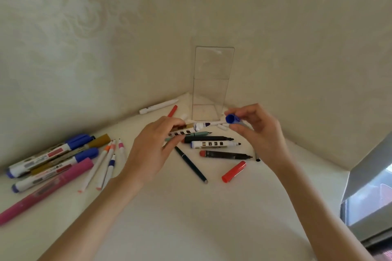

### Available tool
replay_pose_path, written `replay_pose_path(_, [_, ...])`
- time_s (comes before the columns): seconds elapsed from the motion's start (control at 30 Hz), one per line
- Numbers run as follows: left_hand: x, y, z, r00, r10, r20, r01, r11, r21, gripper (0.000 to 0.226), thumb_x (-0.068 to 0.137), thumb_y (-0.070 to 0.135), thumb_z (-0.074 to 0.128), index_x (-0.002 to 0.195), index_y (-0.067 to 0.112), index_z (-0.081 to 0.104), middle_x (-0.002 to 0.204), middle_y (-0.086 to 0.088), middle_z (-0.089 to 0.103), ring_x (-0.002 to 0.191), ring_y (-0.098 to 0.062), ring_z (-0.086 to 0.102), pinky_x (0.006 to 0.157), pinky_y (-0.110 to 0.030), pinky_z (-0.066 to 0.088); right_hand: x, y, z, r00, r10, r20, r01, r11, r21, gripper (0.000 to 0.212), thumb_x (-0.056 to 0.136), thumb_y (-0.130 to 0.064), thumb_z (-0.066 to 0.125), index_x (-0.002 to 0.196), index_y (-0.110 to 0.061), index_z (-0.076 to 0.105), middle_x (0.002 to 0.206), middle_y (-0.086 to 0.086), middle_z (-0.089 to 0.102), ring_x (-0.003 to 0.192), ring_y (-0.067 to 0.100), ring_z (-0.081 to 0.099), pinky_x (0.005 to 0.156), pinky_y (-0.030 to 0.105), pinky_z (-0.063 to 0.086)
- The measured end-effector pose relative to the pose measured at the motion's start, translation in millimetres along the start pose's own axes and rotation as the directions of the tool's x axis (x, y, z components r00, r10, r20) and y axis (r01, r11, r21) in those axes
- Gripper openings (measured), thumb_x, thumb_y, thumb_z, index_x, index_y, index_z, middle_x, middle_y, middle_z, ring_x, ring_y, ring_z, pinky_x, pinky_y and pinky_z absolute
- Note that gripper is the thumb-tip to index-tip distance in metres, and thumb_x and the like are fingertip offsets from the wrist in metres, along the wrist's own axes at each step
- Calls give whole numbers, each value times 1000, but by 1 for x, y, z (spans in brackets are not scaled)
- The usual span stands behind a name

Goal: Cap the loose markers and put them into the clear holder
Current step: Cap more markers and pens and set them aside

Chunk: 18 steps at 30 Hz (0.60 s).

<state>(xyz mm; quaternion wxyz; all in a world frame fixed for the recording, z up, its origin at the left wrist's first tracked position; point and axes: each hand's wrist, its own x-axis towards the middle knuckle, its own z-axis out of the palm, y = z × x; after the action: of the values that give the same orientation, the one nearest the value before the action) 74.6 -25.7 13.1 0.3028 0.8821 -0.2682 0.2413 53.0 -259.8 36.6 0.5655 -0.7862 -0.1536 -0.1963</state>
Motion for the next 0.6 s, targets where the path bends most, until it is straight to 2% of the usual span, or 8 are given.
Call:
replay_pose_path(0.07, [-4,-1,-10,999,20,-38,-20,1000,-5,25,82,22,63,107,19,58,99,3,65,86,-13,61,76,-27,47,0,-5,10,1000,-22,19,21,996,88,33,78,2,68,86,-27,58,100,-8,72,102,14,66,93,28,50])
replay_pose_path(0.13, [-8,-2,-18,998,22,-60,-24,999,-25,24,82,22,63,106,16,60,98,2,65,86,-14,62,76,-31,50,0,-9,19,999,-10,37,6,995,99,29,78,2,68,87,-23,58,99,-9,71,99,12,66,90,24,50])
replay_pose_path(0.2, [-12,-4,-24,997,30,-72,-33,998,-51,25,84,28,63,106,18,59,97,2,63,85,-15,62,75,-35,53,-1,-10,30,998,-4,55,3,1000,27,30,79,-1,68,87,-28,58,98,-13,69,97,9,65,89,22,49])
replay_pose_path(0.3, [-19,-10,-28,997,53,-63,-55,998,-25,23,86,34,50,107,26,54,95,4,61,82,-14,60,71,-37,53,-3,-13,44,995,-15,99,19,999,-44,35,81,-7,69,86,-40,58,97,-14,66,98,11,62,92,28,48])
replay_pose_path(0.37, [-23,-12,-29,996,73,-48,-73,997,3,23,86,33,48,108,26,54,92,4,61,79,-14,60,67,-38,53,-4,-16,51,987,-27,157,40,996,-81,31,82,-8,67,88,-38,58,98,-15,64,99,11,62,92,30,50])
replay_pose_path(0.5, [-28,-13,-32,997,66,-37,-66,998,4,26,87,34,48,108,23,58,90,4,60,78,-14,59,65,-31,48,-7,-19,59,973,-98,210,123,987,-105,26,83,-5,65,91,-29,60,97,-14,61,94,13,62,86,32,53])
replay_pose_path(0.6, [-32,-14,-35,998,58,36,-57,998,-15,31,88,36,46,112,23,58,93,5,57,79,-11,57,65,-27,45,-10,-18,65,970,-127,206,151,983,-105,25,82,-8,64,92,-30,60,96,-14,59,92,15,61,84,34,53])
